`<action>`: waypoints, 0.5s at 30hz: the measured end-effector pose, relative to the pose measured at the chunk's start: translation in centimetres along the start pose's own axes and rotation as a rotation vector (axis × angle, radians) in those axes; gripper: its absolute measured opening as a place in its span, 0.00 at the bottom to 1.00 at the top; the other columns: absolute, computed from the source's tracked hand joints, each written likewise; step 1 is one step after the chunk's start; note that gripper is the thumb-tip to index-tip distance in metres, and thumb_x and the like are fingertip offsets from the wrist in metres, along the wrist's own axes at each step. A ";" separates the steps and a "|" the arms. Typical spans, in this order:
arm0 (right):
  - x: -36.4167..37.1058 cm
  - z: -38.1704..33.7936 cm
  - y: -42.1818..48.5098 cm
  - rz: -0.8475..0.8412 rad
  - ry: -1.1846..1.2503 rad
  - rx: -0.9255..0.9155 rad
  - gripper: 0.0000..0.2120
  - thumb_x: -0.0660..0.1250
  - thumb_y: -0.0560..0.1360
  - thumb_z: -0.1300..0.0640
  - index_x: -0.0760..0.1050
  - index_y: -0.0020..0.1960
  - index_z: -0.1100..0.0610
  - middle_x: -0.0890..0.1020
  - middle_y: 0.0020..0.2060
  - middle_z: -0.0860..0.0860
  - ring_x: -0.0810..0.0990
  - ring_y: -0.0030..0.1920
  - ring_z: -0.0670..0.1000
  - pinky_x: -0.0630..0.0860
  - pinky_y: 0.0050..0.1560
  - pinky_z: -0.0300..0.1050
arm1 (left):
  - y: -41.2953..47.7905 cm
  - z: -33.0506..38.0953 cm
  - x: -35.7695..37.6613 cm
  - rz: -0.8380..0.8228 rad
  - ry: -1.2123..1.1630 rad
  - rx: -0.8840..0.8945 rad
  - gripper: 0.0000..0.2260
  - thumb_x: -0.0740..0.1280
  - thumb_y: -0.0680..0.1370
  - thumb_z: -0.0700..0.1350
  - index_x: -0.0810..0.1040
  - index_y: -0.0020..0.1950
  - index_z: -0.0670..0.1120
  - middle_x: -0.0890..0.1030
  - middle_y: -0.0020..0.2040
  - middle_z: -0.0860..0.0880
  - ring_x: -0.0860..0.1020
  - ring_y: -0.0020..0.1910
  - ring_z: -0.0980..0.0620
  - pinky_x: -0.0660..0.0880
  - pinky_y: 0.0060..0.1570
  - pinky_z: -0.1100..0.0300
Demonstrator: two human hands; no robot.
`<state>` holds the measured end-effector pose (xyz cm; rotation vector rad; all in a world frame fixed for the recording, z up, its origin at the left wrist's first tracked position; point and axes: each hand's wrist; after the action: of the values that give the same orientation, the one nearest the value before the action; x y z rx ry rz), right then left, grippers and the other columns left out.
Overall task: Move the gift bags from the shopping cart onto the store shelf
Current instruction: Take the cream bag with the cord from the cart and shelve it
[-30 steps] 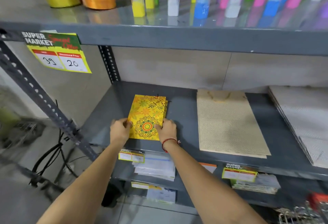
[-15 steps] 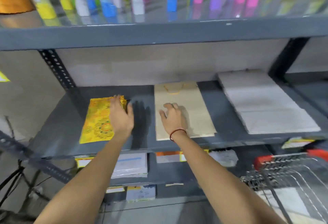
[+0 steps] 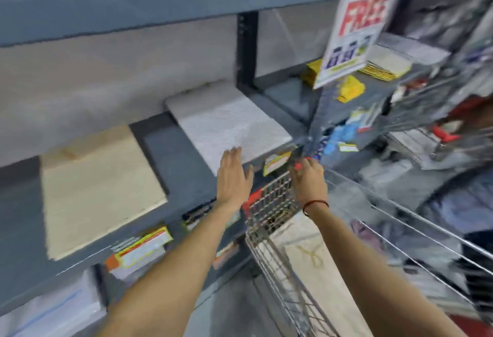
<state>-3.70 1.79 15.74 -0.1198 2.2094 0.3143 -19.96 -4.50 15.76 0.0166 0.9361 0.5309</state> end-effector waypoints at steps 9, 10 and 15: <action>-2.1 18.3 -4.6 -0.122 -0.110 0.385 0.17 0.62 0.78 0.56 0.71 0.64 0.62 0.74 0.62 0.62 0.72 0.63 0.61 0.71 0.61 0.52 | -3.3 7.7 14.9 -0.354 -0.084 -0.171 0.26 0.61 0.80 0.47 0.59 0.76 0.45 0.63 0.76 0.45 0.62 0.75 0.45 0.63 0.71 0.51; -1.8 20.1 -5.4 -0.146 -0.118 0.422 0.17 0.62 0.77 0.56 0.71 0.64 0.62 0.74 0.62 0.62 0.72 0.63 0.61 0.71 0.61 0.51 | -4.2 8.2 16.5 -0.405 -0.124 -0.258 0.26 0.61 0.80 0.47 0.59 0.76 0.45 0.63 0.76 0.45 0.61 0.75 0.45 0.63 0.71 0.51; 1.3 28.2 -9.0 -0.323 -0.175 0.560 0.21 0.64 0.76 0.53 0.68 0.66 0.60 0.73 0.64 0.61 0.70 0.65 0.60 0.67 0.64 0.49 | -7.6 8.2 25.5 -0.672 -0.102 -0.679 0.29 0.62 0.79 0.49 0.58 0.76 0.39 0.63 0.75 0.39 0.65 0.72 0.40 0.67 0.68 0.50</action>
<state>18.90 0.69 -3.47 -0.1317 1.9849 -0.4549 1.74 1.83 -0.51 -0.8484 0.5720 0.1921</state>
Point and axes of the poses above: each hand's wrist, its own y-axis towards the middle knuckle, its own x-axis out of the palm, z = x × y
